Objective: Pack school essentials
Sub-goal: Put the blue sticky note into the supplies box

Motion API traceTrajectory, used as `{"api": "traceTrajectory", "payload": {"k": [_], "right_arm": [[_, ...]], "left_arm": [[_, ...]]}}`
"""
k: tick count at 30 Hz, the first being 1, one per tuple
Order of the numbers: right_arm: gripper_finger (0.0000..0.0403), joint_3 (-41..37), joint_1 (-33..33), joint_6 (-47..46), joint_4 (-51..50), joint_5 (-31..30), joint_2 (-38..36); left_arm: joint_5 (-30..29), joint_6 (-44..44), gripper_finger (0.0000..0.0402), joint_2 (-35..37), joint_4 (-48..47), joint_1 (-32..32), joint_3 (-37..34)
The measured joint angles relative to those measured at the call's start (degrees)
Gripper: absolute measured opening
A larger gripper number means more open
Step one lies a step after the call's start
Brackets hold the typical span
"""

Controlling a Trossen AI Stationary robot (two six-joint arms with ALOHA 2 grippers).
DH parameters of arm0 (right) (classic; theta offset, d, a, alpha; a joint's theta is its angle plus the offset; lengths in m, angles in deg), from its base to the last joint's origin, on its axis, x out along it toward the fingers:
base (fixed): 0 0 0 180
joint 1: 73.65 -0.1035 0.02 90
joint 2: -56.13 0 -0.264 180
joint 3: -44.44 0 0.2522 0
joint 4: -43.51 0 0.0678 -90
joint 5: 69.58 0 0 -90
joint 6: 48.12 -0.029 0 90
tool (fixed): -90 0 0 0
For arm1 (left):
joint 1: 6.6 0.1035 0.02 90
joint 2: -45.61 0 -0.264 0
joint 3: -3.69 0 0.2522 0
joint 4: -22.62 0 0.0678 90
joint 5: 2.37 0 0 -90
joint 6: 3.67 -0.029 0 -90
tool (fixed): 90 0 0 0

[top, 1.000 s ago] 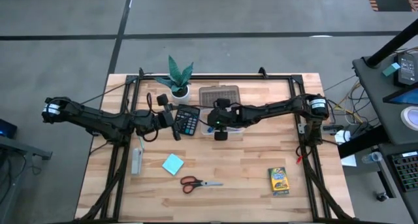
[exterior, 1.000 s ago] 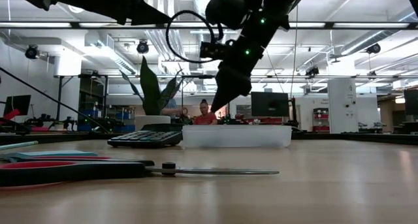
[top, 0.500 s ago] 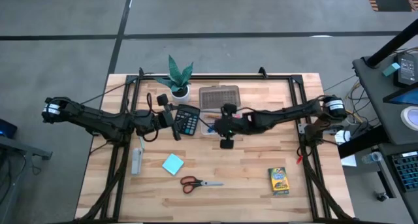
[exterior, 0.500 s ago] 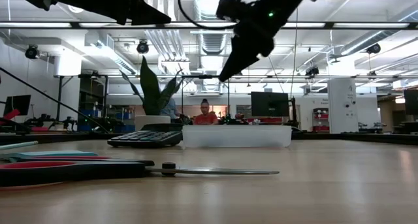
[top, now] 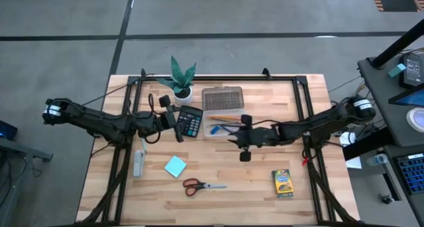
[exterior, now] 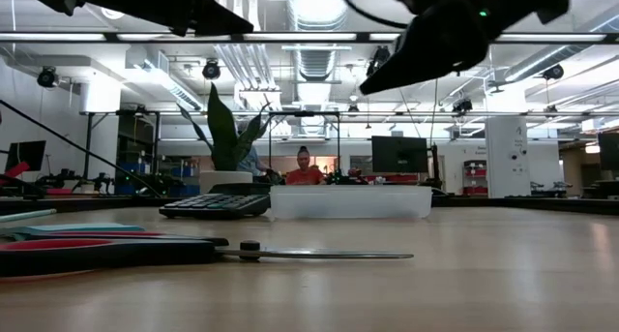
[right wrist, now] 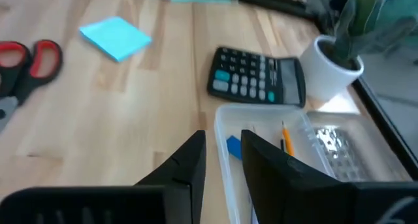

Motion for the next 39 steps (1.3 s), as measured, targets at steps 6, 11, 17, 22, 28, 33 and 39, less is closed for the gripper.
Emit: {"api": "traceTrajectory", "payload": {"k": [6, 11, 17, 22, 28, 33, 39], "right_arm": [[0.0077, -9.71, -0.49, 3.44, 12.20, 0.07, -6.85], [0.0072, -15.08, -0.49, 6.19, 20.00, 1.55, -11.75], [0.0075, -17.71, -0.49, 7.78, 20.90, 3.48, -16.73], [0.0069, -18.88, -0.52, 8.53, 21.26, 5.96, -18.82], [0.0071, -19.53, -0.51, 8.38, 21.16, 5.97, -18.86], [0.0072, -19.74, -0.51, 8.41, 21.04, 5.99, -18.64], [0.0066, -19.10, -0.51, 10.38, 21.64, 5.99, -19.10]], "left_arm": [[0.19, 9.21, 0.0166, -0.14, -0.77, 0.00, 0.00], [1.90, 19.92, 0.0166, -3.04, -0.73, -0.57, 0.01], [11.71, 34.96, 0.0166, -7.60, -1.02, -1.82, 0.15], [18.00, 49.66, 0.0166, -10.21, -9.48, -3.45, 2.17], [25.44, 66.18, 0.0166, -15.17, -31.33, -6.09, 9.97], [30.56, 74.39, 0.0166, -22.45, -48.70, -9.04, 17.95], [33.38, 79.58, 0.0166, -34.74, -69.14, -11.67, 29.61]]}}
